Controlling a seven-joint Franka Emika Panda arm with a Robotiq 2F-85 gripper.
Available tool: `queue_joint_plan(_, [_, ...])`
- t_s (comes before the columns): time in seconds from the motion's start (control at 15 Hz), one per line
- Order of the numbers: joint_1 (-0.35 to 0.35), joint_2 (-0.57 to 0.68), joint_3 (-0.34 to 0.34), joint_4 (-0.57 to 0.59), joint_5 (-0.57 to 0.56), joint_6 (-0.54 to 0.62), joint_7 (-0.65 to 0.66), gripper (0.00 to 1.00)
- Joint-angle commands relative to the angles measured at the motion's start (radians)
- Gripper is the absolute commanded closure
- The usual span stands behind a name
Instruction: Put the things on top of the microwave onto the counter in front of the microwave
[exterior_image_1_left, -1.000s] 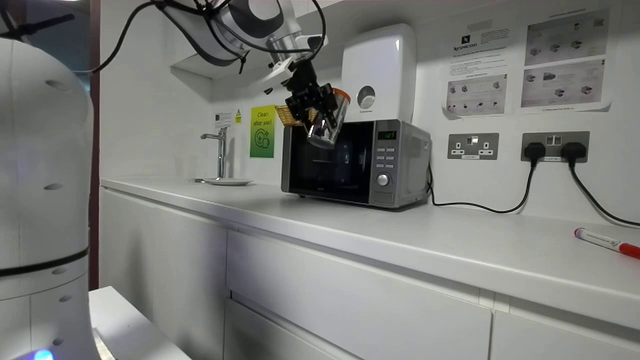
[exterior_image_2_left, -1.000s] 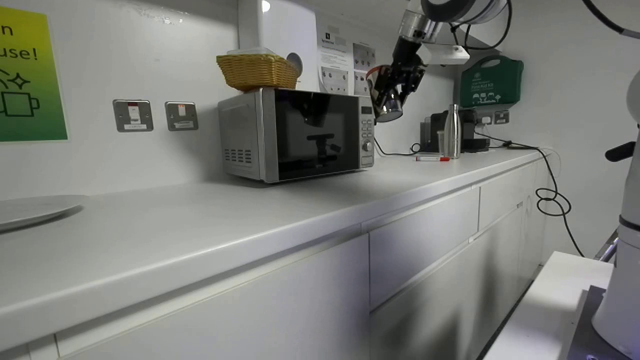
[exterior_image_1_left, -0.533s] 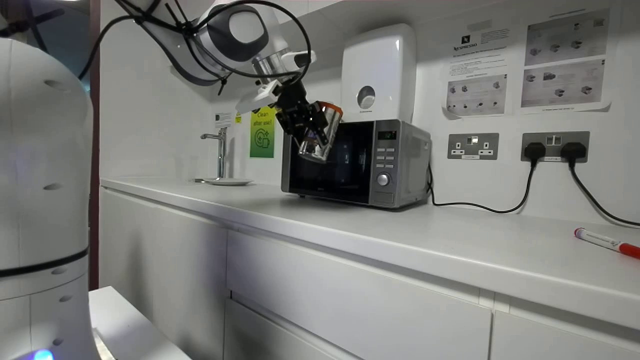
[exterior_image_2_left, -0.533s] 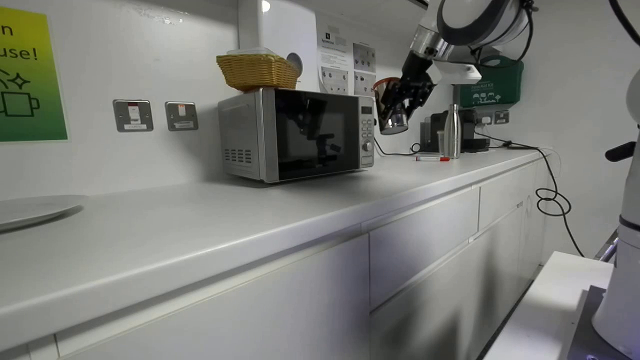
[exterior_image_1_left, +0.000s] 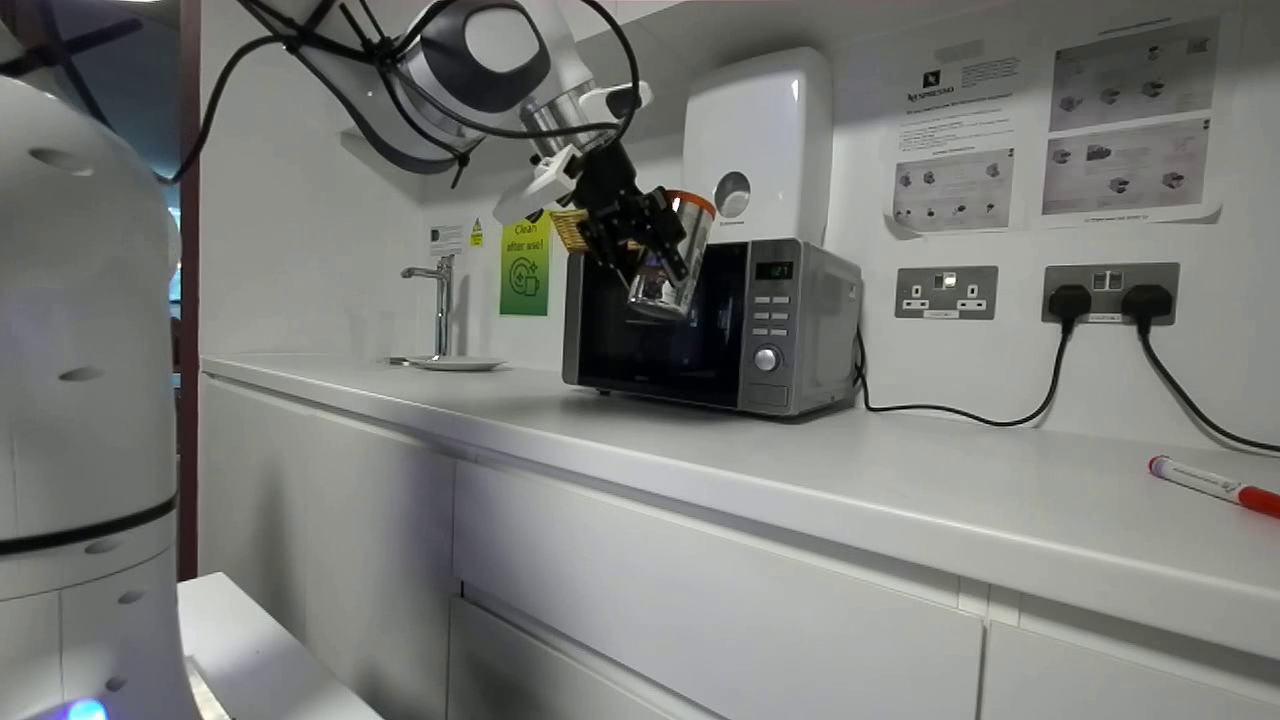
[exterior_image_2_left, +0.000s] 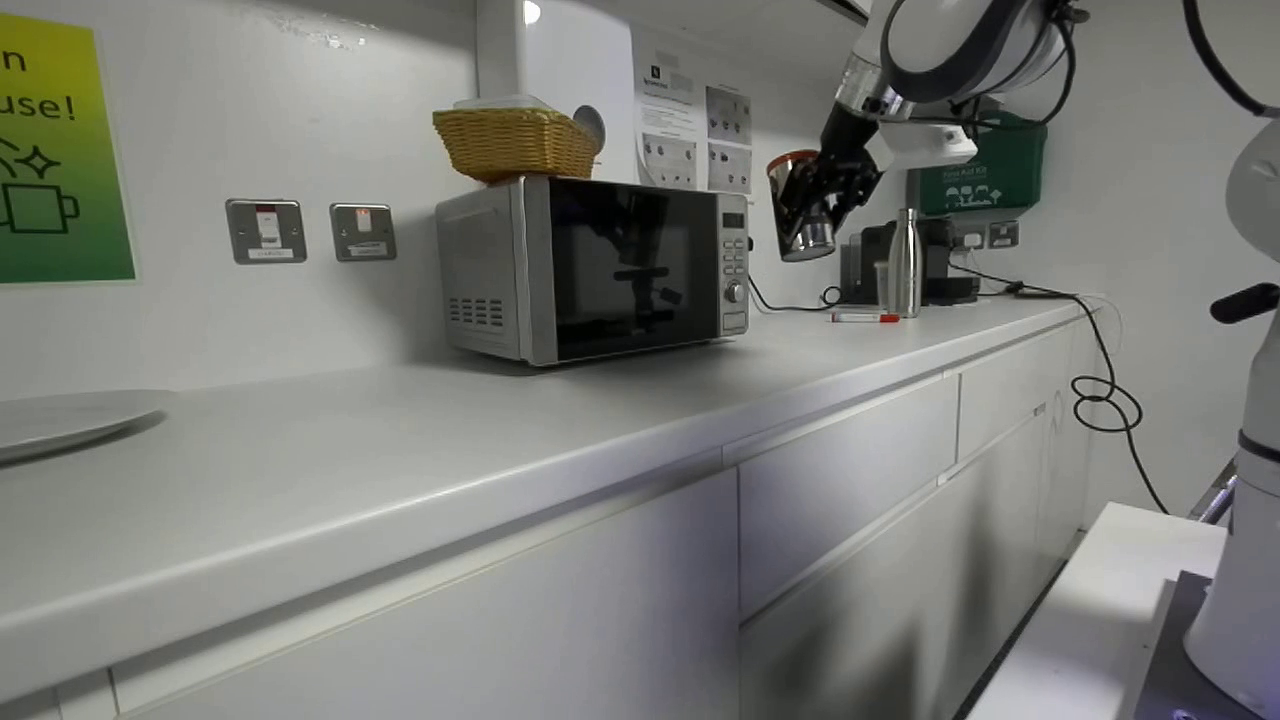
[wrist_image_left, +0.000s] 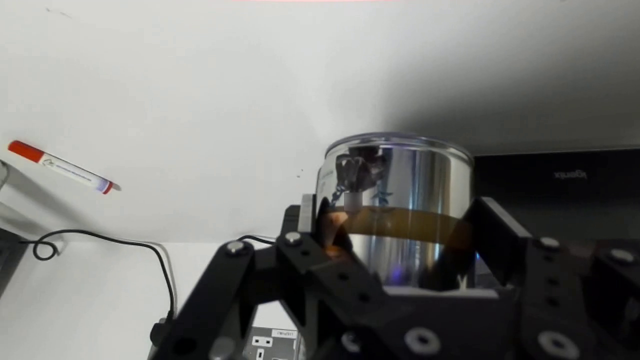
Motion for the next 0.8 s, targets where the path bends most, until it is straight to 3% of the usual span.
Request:
queue_joint_plan(0.0, [-0.044, 0.008, 0.011, 0.001, -0.023, -0.099, -0.006, 0.46])
queue_joint_plan(0.27, [-0.028, 0.01, -0.025, 0.001, -0.014, -0.246, -0.012, 0.46])
queue_joint_plan(0.73, [-0.007, -0.002, -0.029, 0.001, -0.015, -0.261, -0.006, 0.46])
